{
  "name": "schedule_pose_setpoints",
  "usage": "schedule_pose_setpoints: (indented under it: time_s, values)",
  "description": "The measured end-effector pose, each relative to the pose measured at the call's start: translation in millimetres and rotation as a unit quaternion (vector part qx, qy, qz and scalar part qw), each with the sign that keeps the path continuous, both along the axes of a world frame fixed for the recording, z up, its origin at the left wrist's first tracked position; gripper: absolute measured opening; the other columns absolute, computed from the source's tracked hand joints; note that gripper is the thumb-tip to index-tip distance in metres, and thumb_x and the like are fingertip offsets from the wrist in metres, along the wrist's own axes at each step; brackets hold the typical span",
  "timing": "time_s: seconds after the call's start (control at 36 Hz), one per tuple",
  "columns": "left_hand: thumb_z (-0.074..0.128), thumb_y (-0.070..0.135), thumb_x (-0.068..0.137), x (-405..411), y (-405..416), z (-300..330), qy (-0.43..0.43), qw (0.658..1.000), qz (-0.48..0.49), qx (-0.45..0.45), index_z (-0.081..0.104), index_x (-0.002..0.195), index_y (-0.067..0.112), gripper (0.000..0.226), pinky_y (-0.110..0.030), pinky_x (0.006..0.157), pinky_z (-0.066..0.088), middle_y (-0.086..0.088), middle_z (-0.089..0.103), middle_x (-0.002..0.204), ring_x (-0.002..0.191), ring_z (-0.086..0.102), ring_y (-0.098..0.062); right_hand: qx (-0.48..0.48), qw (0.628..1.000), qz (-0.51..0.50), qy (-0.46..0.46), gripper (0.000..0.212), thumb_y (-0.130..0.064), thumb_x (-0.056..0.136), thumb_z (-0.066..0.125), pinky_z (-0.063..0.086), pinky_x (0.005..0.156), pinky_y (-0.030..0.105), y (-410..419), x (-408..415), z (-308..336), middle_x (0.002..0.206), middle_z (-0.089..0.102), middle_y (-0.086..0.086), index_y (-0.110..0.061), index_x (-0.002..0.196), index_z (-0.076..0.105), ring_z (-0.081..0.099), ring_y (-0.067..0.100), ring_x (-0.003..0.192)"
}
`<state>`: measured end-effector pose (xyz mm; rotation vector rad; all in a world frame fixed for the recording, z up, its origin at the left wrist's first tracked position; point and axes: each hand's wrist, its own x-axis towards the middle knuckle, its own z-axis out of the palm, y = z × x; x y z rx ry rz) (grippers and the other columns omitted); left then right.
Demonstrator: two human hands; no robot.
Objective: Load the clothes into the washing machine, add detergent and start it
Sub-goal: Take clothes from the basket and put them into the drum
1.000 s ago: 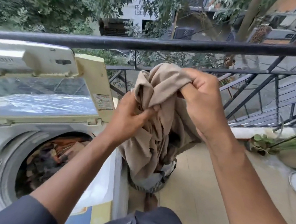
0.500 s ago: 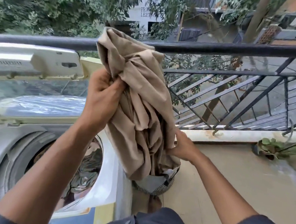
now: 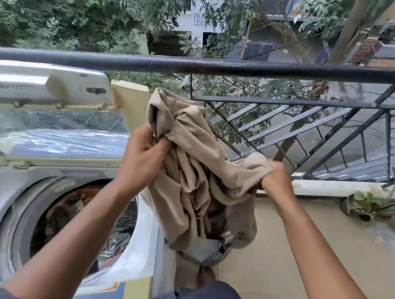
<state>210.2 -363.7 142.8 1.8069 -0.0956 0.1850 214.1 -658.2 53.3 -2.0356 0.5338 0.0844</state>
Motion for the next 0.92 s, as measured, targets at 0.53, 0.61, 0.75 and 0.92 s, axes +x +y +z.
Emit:
schedule_pose_setpoints:
  time_s: [0.53,0.61,0.75,0.92]
  values:
    - [0.084,0.045,0.068,-11.3,-33.6,-7.9,0.026,0.985,-0.152,0.071,0.054,0.12,0.044,0.06,-0.023,0.095,0.055,0.016,0.068,0.118,0.113,0.065,0.004,0.3,0.9,0.239,-0.206,0.02,-0.015,0.097,0.06,0.056,0.089,0.046,85.7,-48.9,145.4,0.103,0.073,0.006,-0.011,0.11,0.074,0.067,0.023,0.098]
    - [0.067,0.044,0.07,-9.4,-41.0,-14.1,0.052,0.993,-0.09,0.057,0.07,0.095,0.038,0.025,-0.047,0.084,0.063,0.012,0.078,0.094,0.095,0.075,-0.013,0.288,0.904,0.256,-0.188,0.029,-0.015,0.094,0.07,0.057,0.087,0.028,86.6,-49.0,139.7,0.107,0.076,-0.002,-0.015,0.123,0.07,0.069,0.01,0.099]
    - [0.062,0.035,0.078,-0.8,-39.6,-27.1,0.053,0.995,-0.048,0.064,0.072,0.081,0.014,0.024,-0.058,0.067,0.057,-0.008,0.076,0.08,0.075,0.067,-0.018,0.284,0.901,0.262,-0.199,0.045,0.001,0.095,0.068,0.051,0.099,0.033,69.9,-46.6,129.5,0.126,0.069,0.003,-0.018,0.135,0.062,0.064,0.016,0.116]
    - [0.062,0.027,0.079,7.8,-24.9,-13.2,0.025,0.999,0.027,-0.009,0.063,0.077,-0.004,0.031,-0.038,0.062,0.045,-0.005,0.063,0.071,0.071,0.051,-0.012,0.013,0.978,0.136,-0.155,0.071,-0.011,0.088,0.066,0.044,0.103,0.031,29.3,-42.7,57.4,0.142,0.053,-0.008,-0.047,0.145,0.042,0.05,0.011,0.134]
